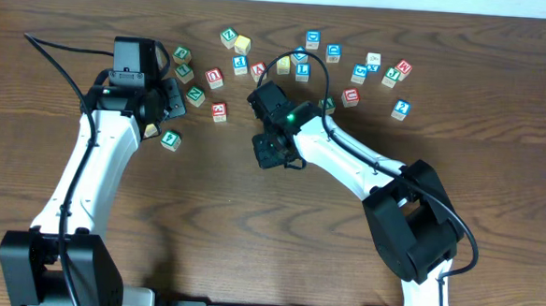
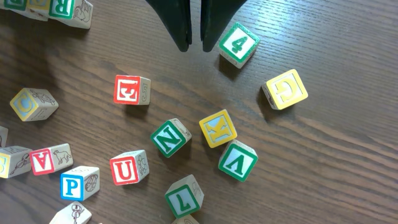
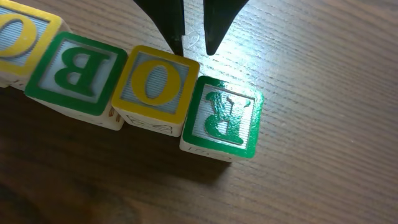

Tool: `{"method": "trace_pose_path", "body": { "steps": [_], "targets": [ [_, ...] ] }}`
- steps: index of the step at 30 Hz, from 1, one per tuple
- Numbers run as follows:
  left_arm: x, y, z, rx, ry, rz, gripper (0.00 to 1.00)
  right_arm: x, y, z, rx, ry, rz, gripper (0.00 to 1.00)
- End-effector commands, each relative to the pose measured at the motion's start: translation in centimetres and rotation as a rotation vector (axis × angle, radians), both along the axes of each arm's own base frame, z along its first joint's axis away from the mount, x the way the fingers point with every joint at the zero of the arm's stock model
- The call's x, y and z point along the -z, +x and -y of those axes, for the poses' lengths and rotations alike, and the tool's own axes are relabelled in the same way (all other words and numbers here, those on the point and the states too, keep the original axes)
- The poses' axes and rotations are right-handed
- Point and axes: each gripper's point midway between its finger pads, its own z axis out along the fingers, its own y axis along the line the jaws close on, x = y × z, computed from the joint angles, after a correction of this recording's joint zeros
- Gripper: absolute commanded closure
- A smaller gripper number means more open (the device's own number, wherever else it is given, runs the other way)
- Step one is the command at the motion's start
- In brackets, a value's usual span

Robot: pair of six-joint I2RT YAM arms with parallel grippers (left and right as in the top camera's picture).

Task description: Spell out ROBOT

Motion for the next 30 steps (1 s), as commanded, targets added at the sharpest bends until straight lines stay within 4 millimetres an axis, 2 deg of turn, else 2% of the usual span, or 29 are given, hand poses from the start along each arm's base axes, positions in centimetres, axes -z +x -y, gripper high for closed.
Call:
{"method": "trace_pose_path", "body": {
  "steps": [1, 9, 13, 16, 20, 23, 26, 30],
  "targets": [
    [1.0, -0.4, -0.3, -0.012, 0.002, -0.032, 0.92, 1.0, 0.4, 0.6, 0.031, -0.024, -0.007, 0.93],
    [1.0, -0.4, -0.3, -0.012, 0.002, -0.033, 0.92, 1.0, 0.5, 0.5, 0.032, -0.024, -0.002, 0.93],
    [1.0, -0.4, -0.3, -0.012, 0.002, -0.033, 0.92, 1.0, 0.5, 0.5, 0.032, -0.022, 0.000, 0.96],
    [1.0, -0.4, -0.3, -0.012, 0.002, -0.032, 0.92, -0.2, 0.9, 0.2, 0.032, -0.004, 0.021, 0.99],
    [1.0, -0.4, -0.3, -0.012, 0.002, -0.032, 0.92, -3.4, 2.3, 0.0, 0.047, 0.024, 0.110, 0.99],
    [1.0, -0.4, -0.3, -0.012, 0.002, -0.032, 0.92, -4.9, 4.1, 1.7, 0.142, -0.011, 0.195, 0.98],
    [1.0, -0.4, -0.3, -0.012, 0.002, -0.034, 0.92, -4.9, 5.5, 3.0, 0.217, -0.028, 0.229, 0.98],
    [1.0, -0.5, -0.3, -0.012, 0.002, -0.036, 0.92, -4.4, 6.2, 3.2, 0.232, -0.019, 0.232, 0.98]
  ]
}}
